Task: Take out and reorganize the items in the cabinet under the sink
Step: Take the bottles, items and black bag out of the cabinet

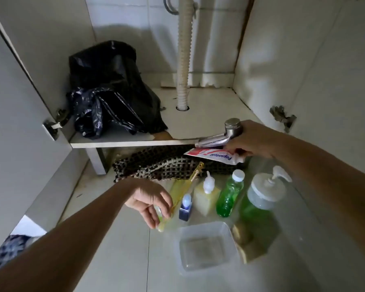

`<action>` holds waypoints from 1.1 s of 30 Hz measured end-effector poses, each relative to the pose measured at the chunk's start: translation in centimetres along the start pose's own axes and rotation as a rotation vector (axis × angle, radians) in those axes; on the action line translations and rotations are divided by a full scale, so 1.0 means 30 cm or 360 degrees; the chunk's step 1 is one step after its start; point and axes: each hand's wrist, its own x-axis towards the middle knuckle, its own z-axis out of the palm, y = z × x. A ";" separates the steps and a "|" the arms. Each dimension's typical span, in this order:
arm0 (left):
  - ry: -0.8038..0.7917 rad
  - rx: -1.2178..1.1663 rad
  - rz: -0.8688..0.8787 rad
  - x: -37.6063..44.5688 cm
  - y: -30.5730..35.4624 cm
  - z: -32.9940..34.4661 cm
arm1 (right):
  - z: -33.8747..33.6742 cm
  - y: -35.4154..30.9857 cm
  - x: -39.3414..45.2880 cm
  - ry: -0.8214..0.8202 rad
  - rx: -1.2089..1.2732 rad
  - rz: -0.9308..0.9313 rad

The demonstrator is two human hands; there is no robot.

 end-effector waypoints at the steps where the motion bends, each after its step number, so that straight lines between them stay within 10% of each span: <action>1: -0.0100 0.0069 -0.0047 0.004 -0.025 0.013 | 0.030 0.010 -0.033 -0.0118 -0.0026 0.0042; 17: -0.0400 0.0122 -0.0767 0.008 -0.496 0.192 | 0.805 0.268 -0.251 -0.0695 0.0824 0.0653; 33: 0.0494 -0.0276 -0.0354 0.365 -0.291 0.530 | 0.753 0.453 -0.137 -0.0056 -0.0567 0.0292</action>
